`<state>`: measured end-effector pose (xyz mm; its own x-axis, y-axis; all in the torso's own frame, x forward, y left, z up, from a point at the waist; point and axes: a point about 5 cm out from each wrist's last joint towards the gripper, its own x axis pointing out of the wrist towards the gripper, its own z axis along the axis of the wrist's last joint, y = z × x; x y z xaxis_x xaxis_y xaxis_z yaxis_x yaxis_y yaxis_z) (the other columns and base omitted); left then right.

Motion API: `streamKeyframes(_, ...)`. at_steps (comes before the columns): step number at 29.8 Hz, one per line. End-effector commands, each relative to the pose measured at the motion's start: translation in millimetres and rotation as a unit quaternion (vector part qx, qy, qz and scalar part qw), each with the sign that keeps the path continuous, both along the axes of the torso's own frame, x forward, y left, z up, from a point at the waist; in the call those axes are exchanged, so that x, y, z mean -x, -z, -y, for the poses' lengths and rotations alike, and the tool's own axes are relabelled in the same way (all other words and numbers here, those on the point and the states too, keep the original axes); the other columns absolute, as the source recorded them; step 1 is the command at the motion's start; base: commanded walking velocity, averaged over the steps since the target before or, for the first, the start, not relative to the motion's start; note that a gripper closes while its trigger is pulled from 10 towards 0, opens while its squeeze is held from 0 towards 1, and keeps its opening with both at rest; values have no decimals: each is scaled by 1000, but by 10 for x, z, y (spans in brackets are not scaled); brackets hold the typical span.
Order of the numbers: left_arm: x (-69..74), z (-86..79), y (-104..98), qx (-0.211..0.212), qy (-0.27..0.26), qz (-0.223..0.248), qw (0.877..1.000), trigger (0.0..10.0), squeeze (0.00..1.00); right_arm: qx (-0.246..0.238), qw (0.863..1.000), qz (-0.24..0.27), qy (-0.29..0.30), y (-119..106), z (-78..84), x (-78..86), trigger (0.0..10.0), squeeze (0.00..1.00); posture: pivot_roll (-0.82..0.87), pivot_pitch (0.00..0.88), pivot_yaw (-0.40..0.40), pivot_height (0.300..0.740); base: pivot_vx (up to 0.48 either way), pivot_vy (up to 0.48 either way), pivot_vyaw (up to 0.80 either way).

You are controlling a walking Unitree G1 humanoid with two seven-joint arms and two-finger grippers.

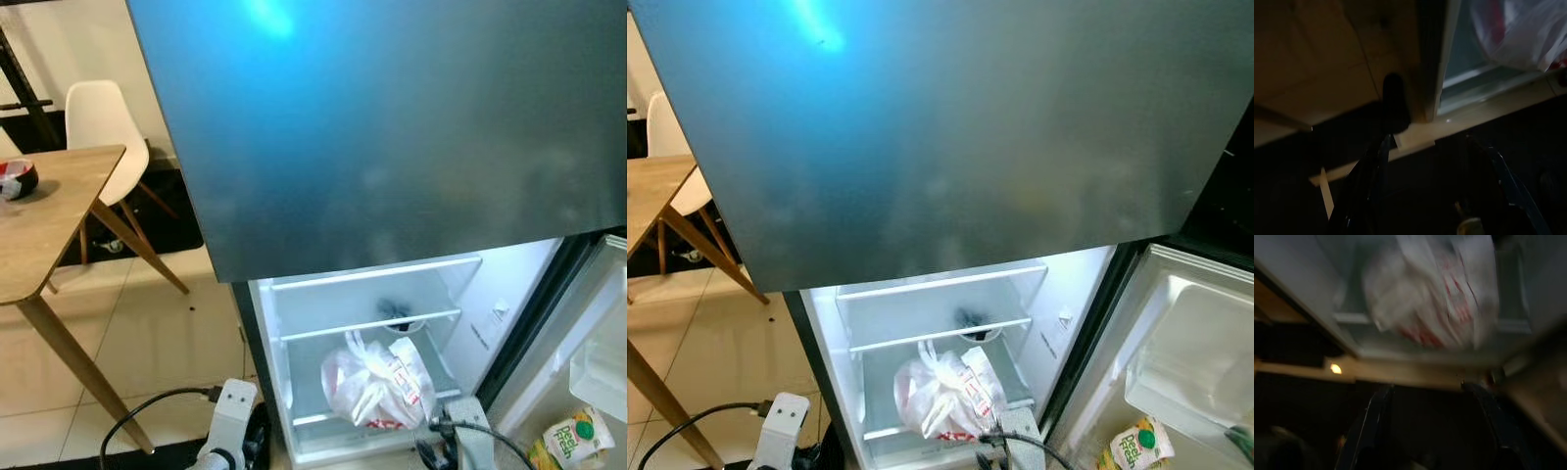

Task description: Restocking fridge

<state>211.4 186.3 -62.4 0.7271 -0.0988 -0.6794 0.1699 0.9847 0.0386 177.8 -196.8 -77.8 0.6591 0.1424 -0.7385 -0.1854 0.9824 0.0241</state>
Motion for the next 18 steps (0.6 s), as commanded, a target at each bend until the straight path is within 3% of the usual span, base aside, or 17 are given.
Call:
streamKeyframes(1,64,-62,36,2,-18,-15,1000,10000,0,9,999,-2,34,-3,67,-7,10000,0,-23,0,33,740,0,0,0)
streamKeyframes(6,183,-73,115,-3,-21,-49,999,10000,0,35,997,-21,65,19,161,33,10000,0,-24,0,32,740,0,0,0)
streamKeyframes(18,254,-76,156,9,-44,-60,997,10000,0,48,995,-30,79,30,194,56,10000,0,-26,0,26,740,0,0,0)
